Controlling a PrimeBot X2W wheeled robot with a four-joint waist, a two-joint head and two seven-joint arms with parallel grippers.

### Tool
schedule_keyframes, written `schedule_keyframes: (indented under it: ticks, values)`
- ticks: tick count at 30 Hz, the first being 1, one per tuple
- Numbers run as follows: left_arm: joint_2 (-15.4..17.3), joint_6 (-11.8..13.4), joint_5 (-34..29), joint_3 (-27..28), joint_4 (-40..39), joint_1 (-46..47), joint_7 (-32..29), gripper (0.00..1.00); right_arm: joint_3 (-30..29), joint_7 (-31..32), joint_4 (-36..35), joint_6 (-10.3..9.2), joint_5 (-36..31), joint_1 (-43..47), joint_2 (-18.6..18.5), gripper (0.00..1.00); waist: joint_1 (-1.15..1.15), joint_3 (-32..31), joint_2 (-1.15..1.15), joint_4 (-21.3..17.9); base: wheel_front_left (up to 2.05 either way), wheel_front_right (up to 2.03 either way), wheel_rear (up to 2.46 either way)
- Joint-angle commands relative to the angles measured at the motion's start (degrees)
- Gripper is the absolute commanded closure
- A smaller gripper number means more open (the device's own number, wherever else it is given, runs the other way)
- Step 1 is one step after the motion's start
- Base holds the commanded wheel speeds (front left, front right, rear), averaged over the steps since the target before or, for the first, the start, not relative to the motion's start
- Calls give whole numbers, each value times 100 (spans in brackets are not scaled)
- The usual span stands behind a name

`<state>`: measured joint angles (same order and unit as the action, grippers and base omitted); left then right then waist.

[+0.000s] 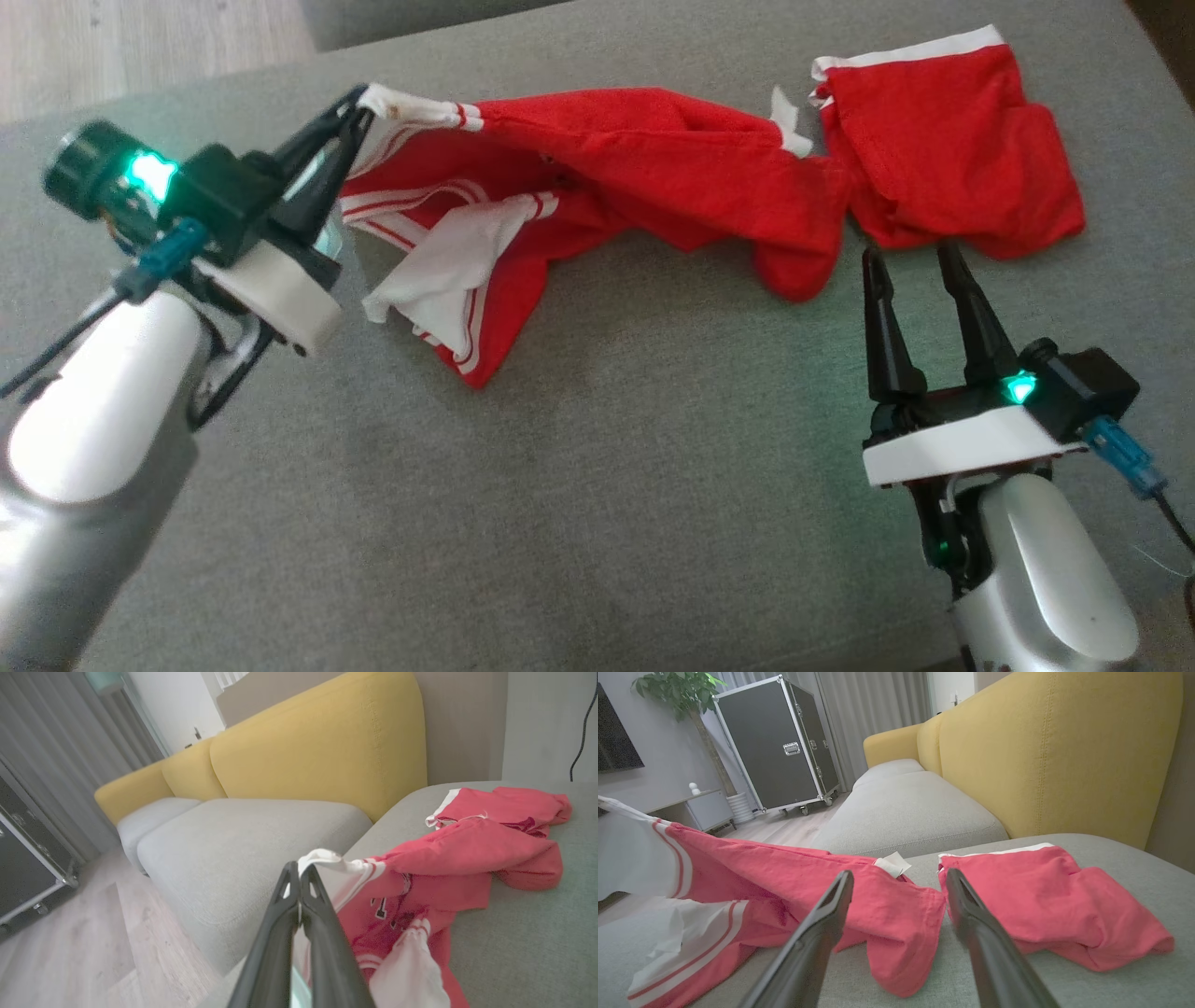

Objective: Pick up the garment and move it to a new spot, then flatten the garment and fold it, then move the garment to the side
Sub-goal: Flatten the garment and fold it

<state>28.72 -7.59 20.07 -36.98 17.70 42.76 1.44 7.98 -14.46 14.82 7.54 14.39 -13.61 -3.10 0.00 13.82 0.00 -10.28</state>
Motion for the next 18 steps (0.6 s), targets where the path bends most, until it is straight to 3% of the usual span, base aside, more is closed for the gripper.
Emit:
schedule_keyframes:
  ticks: [1, 9, 15, 18]
  values:
    - [307, 17, -68, 282, -254, 277, -44, 100, 113, -53, -163, -5, 49, -171, 23, 0, 0, -52, 0, -35, 0, 0, 0]
    - [920, 55, -103, 153, -1196, -25, -503, 100, 51, -53, -122, -5, 100, -46, 23, 0, 0, -315, 0, 57, 0, 0, 0]
    - [1396, 15, 500, -600, -2096, -710, -1222, 100, 62, -53, -101, -5, 107, -12, 23, 0, 0, -364, 0, 180, 0, 0, 0]
    - [1640, 15, 716, -590, -2327, -693, -1376, 100, 90, -53, -111, -5, 117, -31, 23, 0, 0, -307, 0, 204, 0, 0, 0]
